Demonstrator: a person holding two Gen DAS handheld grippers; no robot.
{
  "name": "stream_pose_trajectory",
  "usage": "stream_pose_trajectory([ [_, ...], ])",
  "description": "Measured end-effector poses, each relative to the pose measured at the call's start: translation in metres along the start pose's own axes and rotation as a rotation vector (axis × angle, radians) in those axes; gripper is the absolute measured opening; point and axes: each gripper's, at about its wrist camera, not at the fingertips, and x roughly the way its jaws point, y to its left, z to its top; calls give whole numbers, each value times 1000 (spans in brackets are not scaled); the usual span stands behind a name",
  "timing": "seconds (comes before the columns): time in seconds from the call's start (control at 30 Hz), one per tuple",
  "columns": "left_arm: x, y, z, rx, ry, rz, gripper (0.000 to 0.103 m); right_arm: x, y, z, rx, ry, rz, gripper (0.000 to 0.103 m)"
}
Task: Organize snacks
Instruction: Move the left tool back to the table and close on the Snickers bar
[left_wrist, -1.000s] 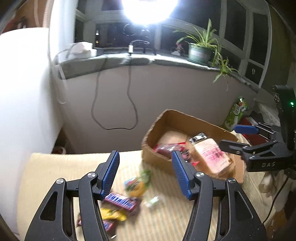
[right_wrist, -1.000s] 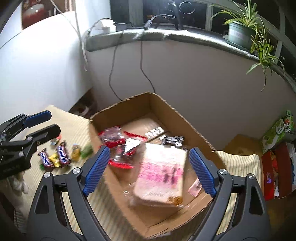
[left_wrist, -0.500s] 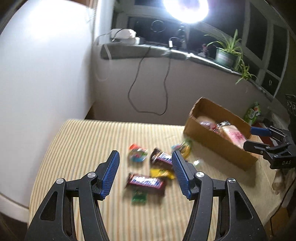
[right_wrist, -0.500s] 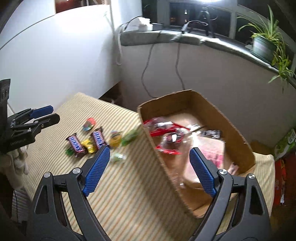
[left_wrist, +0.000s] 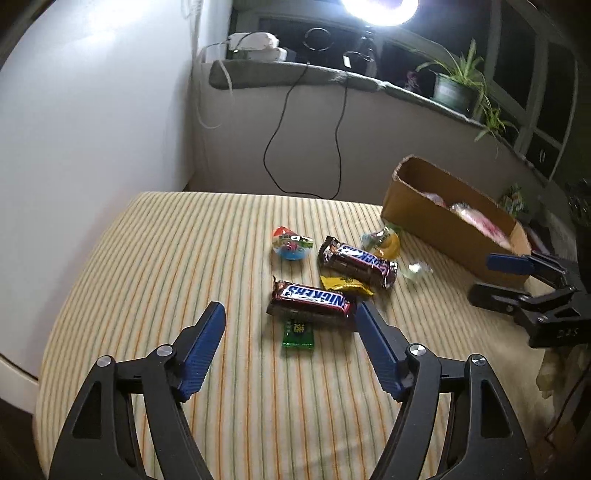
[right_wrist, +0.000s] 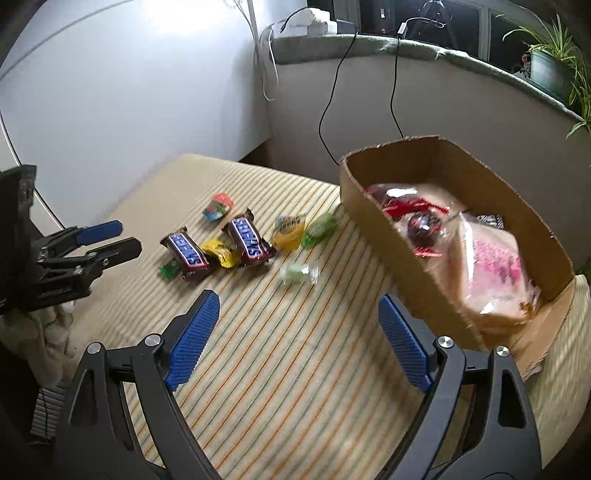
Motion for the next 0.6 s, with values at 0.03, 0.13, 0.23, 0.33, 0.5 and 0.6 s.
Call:
stream_pose_trajectory([
  [0.03,1,-2,0,16,-1,-2,73,4,1,-1,3,3,3,88],
  [0.13,7,-4,0,53,-2,10,73,18,4,-2,14,20,-7,78],
  [0.23,16,-7,2,86,11,14,75,34,5,-1,27,40,-23,77],
  [0.33,26,-10,3,118,24,24,79,48,4,2,33,56,-48,77],
  [0.5,43,-16,4,173,56,40,79,63,6,10,24,64,-86,77],
  [0.6,50,-19,3,200,71,46,79,70,8,13,8,69,-107,77],
])
